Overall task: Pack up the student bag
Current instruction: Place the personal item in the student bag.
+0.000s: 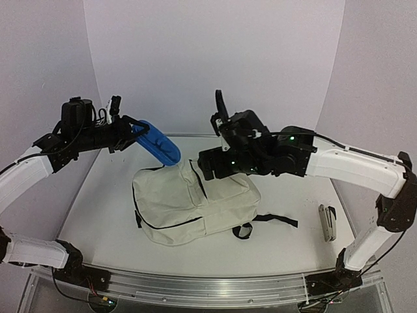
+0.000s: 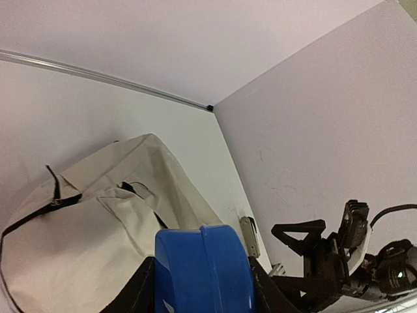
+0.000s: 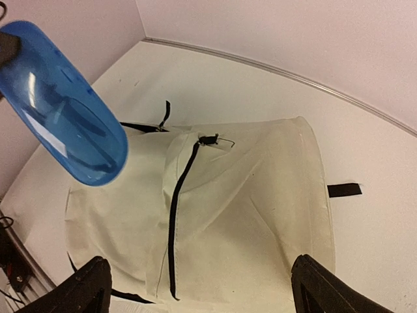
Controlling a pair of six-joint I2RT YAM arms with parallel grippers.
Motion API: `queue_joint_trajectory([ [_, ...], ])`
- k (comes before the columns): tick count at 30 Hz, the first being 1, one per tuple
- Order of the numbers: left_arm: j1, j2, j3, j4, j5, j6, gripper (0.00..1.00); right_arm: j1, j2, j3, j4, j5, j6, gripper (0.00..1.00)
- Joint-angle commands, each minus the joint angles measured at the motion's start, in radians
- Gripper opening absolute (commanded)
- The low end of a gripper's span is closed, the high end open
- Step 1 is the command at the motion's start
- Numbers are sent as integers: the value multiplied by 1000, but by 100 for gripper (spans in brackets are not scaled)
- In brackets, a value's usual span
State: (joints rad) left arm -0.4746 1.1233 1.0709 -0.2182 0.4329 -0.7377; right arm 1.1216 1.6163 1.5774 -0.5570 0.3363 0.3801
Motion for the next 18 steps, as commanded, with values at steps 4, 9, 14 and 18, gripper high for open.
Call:
queue_joint_trajectory([
  [4,72,-67,-60,-103,-5,37,37,38,222,180,-155,230,56,89],
  [9,77,-43,-69,-96,31,39,37,65,353,301,-227,313,38,85],
  [14,80,-29,-77,-69,68,32,37,80,456,392,-297,408,52,77],
  [18,80,-13,-88,-39,109,20,37,83,519,458,-383,488,79,62],
])
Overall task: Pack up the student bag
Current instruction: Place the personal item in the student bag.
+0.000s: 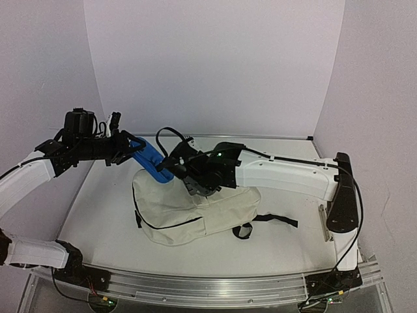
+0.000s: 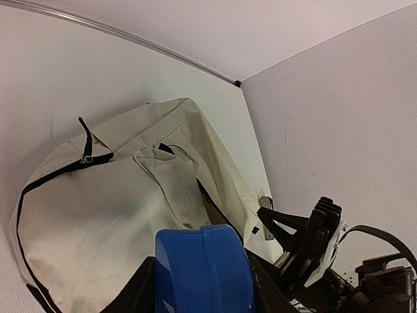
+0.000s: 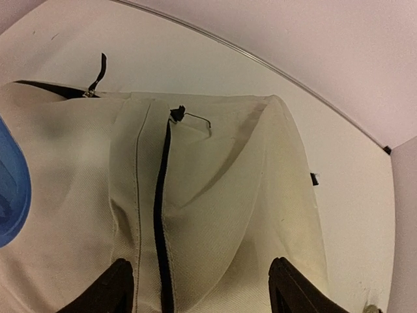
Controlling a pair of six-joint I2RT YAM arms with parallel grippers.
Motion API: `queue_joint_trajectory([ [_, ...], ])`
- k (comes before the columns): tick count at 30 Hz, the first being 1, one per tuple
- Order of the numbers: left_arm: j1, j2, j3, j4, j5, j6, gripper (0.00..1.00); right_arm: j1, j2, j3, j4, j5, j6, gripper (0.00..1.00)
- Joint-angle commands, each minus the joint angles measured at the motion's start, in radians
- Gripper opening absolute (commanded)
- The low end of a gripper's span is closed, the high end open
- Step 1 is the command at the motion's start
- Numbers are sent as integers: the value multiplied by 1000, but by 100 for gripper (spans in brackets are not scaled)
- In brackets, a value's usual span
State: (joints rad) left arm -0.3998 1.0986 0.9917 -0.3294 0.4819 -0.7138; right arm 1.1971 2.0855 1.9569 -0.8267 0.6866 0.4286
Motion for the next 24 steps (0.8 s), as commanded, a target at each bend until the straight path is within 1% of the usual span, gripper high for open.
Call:
queue_joint_trajectory([
  [1,6,17,-11,79,67,-7,37,7,58,86,-120,141,31,57],
  [3,6,25,-17,98,84,-16,37,7,63,93,-123,143,36,47],
  [6,6,46,-31,151,130,-46,36,7,55,106,-122,141,64,27],
  [8,6,68,-40,195,170,-65,36,7,38,113,-108,124,86,19],
  [11,4,113,-34,232,225,-85,34,4,-16,101,-53,80,113,2],
  [12,2,122,-38,253,233,-100,32,1,-33,82,-22,63,122,0],
  [15,-10,109,-96,403,210,-169,29,-13,-94,9,70,-8,135,0],
  [17,-20,97,-134,489,179,-202,28,-23,-116,-22,94,-36,160,0],
  [21,-65,116,-148,549,131,-223,29,-28,-136,-49,122,-71,204,0],
  [24,-112,160,-162,611,89,-250,29,-28,-145,-53,147,-86,220,0],
])
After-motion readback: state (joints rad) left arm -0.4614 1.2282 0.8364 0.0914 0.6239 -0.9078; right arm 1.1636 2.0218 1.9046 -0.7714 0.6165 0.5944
